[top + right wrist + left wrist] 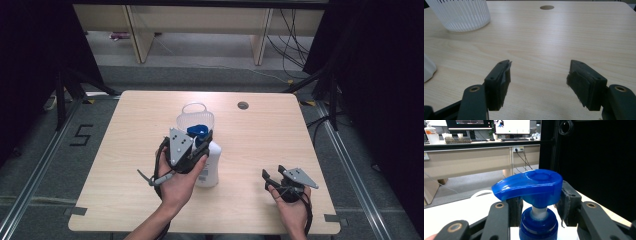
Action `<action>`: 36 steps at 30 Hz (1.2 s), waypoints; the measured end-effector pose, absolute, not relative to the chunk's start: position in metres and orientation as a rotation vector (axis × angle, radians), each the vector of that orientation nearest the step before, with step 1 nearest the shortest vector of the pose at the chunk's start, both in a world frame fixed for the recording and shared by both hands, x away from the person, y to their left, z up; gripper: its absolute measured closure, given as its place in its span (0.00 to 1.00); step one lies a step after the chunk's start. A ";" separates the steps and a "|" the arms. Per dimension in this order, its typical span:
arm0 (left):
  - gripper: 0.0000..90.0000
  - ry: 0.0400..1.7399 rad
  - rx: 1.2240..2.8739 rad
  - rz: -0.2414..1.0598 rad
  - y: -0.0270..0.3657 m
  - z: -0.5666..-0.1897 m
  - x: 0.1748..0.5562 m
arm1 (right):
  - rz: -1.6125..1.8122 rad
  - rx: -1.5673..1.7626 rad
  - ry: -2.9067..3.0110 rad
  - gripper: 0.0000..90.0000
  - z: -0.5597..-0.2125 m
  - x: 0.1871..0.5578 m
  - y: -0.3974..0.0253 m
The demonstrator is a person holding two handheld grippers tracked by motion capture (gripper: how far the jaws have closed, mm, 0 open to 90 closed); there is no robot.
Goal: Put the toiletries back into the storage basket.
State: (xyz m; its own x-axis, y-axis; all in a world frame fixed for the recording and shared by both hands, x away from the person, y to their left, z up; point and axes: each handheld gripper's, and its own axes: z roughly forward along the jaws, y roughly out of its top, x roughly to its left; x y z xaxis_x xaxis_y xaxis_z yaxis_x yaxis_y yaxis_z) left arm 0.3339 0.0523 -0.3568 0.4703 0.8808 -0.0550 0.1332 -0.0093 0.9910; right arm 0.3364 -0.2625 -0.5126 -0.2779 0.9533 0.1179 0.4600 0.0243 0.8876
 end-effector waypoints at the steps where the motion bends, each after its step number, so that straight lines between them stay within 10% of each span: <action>1: 0.66 0.936 1.477 0.758 0.053 -0.357 0.334 | 1.218 1.418 1.771 0.39 -0.514 0.338 -0.263; 36: 0.67 0.892 1.447 0.713 0.067 -0.322 0.350 | 1.218 1.391 1.769 0.39 -0.514 0.337 -0.267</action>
